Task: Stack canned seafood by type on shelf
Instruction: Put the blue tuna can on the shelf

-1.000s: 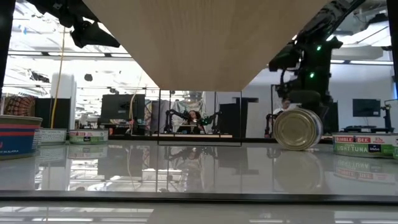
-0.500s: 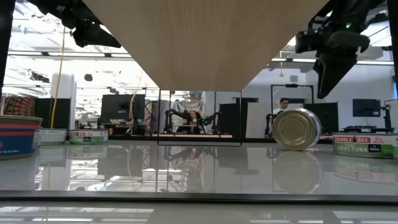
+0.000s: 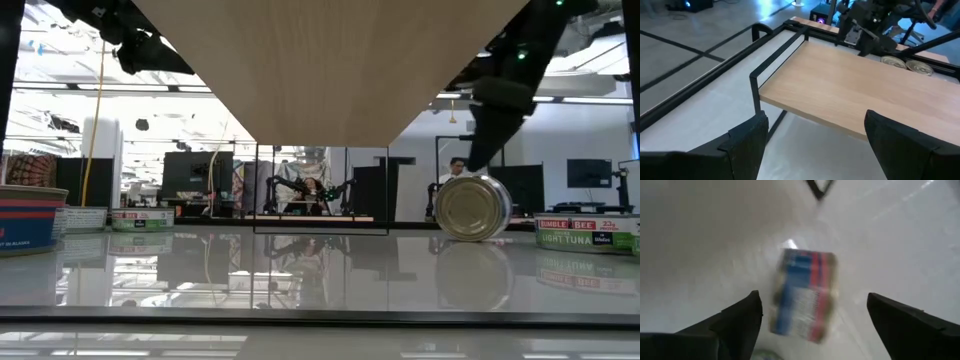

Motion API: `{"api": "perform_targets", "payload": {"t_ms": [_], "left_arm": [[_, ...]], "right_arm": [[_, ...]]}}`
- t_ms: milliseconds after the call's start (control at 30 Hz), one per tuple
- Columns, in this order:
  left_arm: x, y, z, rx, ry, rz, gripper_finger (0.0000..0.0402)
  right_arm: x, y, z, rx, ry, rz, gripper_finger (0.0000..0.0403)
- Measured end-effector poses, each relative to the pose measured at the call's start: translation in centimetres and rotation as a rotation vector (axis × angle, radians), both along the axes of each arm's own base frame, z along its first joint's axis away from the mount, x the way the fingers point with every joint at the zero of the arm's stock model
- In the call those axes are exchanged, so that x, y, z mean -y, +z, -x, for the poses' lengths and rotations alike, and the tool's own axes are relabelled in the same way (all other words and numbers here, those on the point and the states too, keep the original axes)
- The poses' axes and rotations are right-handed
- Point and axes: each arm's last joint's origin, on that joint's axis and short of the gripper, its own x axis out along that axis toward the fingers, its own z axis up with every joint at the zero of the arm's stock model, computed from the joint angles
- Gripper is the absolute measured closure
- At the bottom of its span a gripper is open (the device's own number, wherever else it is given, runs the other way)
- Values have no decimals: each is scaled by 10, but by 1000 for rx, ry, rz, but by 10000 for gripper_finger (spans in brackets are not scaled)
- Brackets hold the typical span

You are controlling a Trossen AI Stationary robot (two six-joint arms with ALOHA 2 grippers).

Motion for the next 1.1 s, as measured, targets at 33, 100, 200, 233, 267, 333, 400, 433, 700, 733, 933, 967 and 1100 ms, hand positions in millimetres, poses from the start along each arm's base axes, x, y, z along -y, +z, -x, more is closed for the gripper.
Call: {"api": "perform_targets", "payload": {"t_ms": [33, 100, 200, 233, 267, 333, 400, 433, 700, 733, 933, 967, 1100], "left_arm": [[0, 0, 0, -3, -3, 1, 86], [0, -1, 0, -11, -11, 2, 86], [1, -3, 1, -29, -29, 12, 86], [1, -3, 1, -35, -34, 16, 86], [1, -4, 1, -41, -42, 21, 86], [1, -5, 1, -48, -51, 29, 86], [2, -5, 1, -55, -74, 44, 86], [2, -6, 1, -60, -81, 47, 86], [3, -6, 1, -66, -94, 49, 86], [3, -6, 1, -67, -94, 48, 86], [3, -6, 1, -71, -99, 33, 86], [3, -6, 1, -72, -99, 33, 86], [3, -5, 1, -58, -97, 34, 86]], "right_arm": [[0, -3, -3, -6, -2, -1, 26], [4, -10, -6, -34, -18, -9, 29], [8, -18, -9, -70, -40, -24, 30], [9, -21, -11, -77, -44, -23, 30], [10, -22, -11, -83, -46, -23, 32], [9, -25, -12, -94, -44, -23, 40], [6, -26, -11, -98, -10, -15, 60], [4, -27, -9, -95, 14, -8, 75], [5, -50, 10, -32, 94, 54, 185], [4, -52, 12, -19, 104, 68, 185], [-5, -50, 26, -55, 146, 188, 185], [-8, -47, 31, -68, 155, 215, 185], [-19, -30, 48, -50, 205, 337, 185]]}}
